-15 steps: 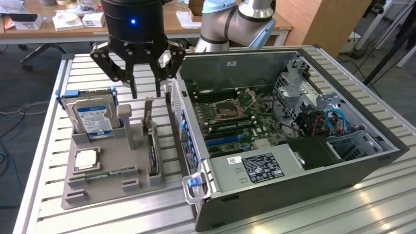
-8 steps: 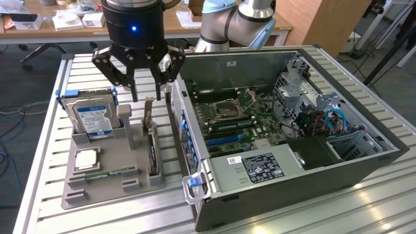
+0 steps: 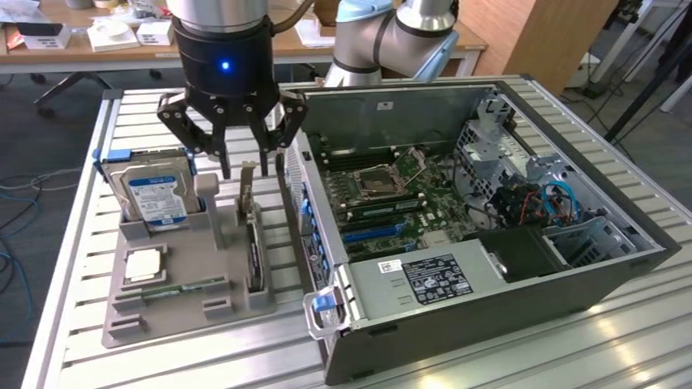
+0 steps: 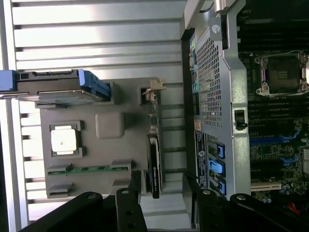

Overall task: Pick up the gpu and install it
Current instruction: 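Pick up the gpu and move the gpu toward the slot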

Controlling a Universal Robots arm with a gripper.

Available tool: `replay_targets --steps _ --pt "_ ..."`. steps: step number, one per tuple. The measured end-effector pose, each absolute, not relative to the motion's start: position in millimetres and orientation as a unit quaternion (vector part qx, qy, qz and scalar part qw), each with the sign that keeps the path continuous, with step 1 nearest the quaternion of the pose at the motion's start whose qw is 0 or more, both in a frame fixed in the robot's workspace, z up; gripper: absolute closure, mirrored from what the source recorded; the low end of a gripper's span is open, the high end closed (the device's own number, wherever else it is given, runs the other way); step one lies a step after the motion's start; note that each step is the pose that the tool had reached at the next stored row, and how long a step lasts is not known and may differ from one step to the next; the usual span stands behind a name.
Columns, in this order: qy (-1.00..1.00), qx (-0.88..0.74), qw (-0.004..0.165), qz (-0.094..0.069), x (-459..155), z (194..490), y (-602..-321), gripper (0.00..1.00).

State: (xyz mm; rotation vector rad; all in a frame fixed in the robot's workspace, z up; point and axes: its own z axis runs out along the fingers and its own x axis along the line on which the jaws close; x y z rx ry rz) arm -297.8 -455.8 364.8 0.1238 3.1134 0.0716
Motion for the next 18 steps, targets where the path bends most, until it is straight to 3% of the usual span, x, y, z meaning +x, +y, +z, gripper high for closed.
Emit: replay_targets --steps 18 --pt "0.999 0.040 0.013 0.023 -297.8 332.0 -456.2 0.53"
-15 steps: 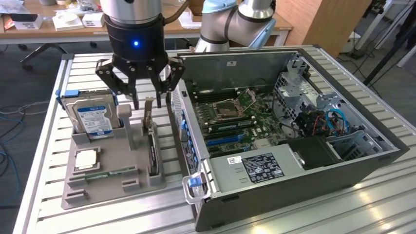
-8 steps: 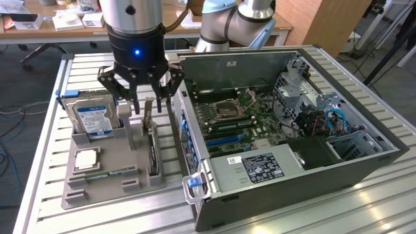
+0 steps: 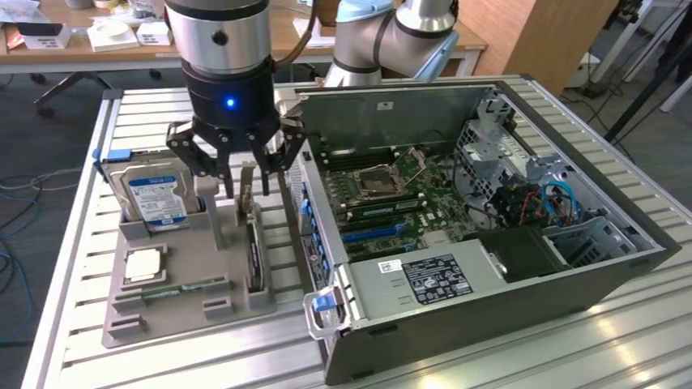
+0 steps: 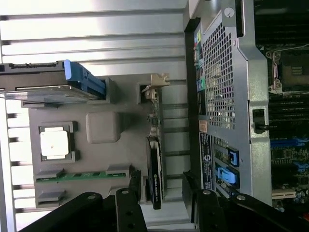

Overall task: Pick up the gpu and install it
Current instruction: 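Pick up the gpu and move the gpu toward the slot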

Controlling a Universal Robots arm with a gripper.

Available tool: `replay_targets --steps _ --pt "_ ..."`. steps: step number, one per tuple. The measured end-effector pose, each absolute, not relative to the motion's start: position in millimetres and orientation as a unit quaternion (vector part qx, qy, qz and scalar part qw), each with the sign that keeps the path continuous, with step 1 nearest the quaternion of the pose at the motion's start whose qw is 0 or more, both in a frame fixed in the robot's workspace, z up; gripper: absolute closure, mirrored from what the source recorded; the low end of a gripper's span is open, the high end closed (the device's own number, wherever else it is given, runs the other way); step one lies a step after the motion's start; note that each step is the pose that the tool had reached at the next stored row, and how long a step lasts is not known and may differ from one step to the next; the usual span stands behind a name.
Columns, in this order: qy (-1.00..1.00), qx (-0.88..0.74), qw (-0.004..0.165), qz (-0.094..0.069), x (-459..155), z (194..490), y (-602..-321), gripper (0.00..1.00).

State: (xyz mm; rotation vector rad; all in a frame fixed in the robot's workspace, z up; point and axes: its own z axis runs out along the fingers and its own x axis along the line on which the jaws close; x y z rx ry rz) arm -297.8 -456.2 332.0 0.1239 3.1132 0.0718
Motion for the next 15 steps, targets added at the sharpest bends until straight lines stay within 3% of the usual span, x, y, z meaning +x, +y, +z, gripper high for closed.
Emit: replay_targets --steps 15 --pt "0.999 0.040 0.012 0.023 -297.8 304.9 -456.3 0.53"
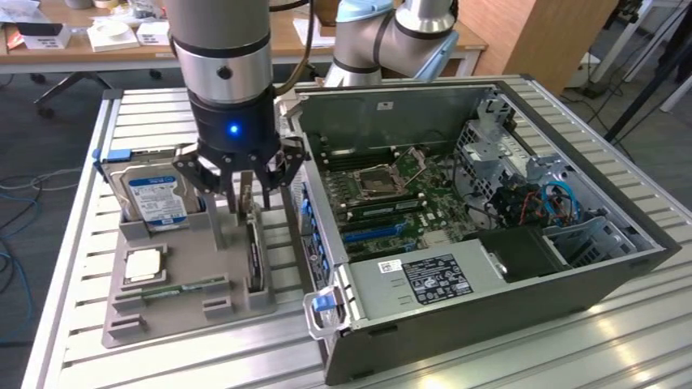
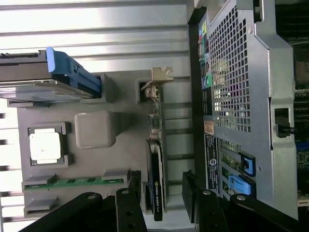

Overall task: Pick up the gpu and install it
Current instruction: 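Pick up the gpu and move the gpu toward the slot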

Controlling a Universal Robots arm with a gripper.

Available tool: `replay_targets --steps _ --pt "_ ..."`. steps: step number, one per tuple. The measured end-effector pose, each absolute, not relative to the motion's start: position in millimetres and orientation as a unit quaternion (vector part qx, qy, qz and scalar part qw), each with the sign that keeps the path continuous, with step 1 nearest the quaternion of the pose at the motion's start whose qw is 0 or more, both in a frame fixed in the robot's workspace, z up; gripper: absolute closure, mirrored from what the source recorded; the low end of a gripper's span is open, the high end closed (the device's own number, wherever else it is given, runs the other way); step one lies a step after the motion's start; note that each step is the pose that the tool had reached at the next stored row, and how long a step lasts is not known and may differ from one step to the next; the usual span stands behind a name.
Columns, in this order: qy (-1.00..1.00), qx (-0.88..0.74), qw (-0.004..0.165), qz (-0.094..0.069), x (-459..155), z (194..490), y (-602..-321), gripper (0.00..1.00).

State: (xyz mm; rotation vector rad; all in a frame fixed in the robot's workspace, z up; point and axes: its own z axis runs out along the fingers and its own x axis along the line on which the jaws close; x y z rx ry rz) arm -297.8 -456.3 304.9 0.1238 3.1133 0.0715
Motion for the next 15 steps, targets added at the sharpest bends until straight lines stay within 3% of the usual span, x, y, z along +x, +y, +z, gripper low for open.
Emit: replay_targets --steps 15 --pt "0.999 0.040 0.012 0.023 -297.8 277.5 -456.4 0.53"
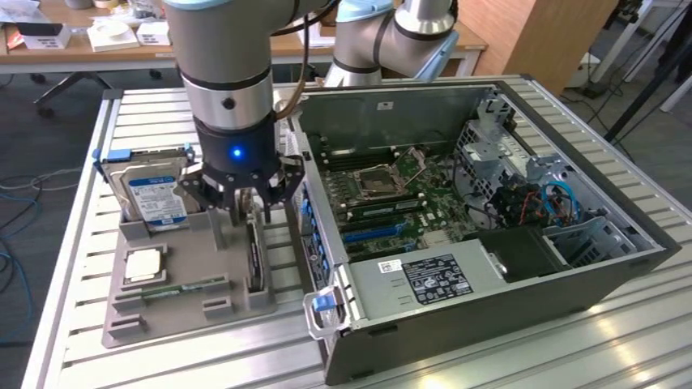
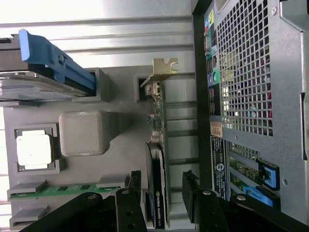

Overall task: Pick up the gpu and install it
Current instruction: 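Pick up the gpu and move the gpu toward the slot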

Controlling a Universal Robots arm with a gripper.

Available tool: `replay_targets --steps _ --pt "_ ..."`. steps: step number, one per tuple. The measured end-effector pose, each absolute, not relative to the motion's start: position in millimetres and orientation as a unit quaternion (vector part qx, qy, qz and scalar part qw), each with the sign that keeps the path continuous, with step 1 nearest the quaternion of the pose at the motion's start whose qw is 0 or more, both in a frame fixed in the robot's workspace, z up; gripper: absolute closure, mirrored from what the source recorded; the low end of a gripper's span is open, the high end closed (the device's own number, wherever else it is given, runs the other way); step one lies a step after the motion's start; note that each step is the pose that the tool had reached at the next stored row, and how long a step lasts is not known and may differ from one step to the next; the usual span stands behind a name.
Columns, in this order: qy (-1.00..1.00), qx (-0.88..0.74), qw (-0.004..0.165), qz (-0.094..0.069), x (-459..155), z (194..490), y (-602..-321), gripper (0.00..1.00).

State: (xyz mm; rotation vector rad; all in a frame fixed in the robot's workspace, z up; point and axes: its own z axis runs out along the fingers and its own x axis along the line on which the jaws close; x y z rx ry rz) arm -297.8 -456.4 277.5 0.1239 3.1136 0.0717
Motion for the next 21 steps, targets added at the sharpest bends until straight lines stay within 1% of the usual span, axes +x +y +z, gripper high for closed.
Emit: replay_targets --steps 17,21 --pt "0.999 0.040 0.012 0.023 -297.8 246.7 -456.4 0.53" --pt "0.999 0.040 0.011 0.023 -297.9 243.7 -456.4 0.53"
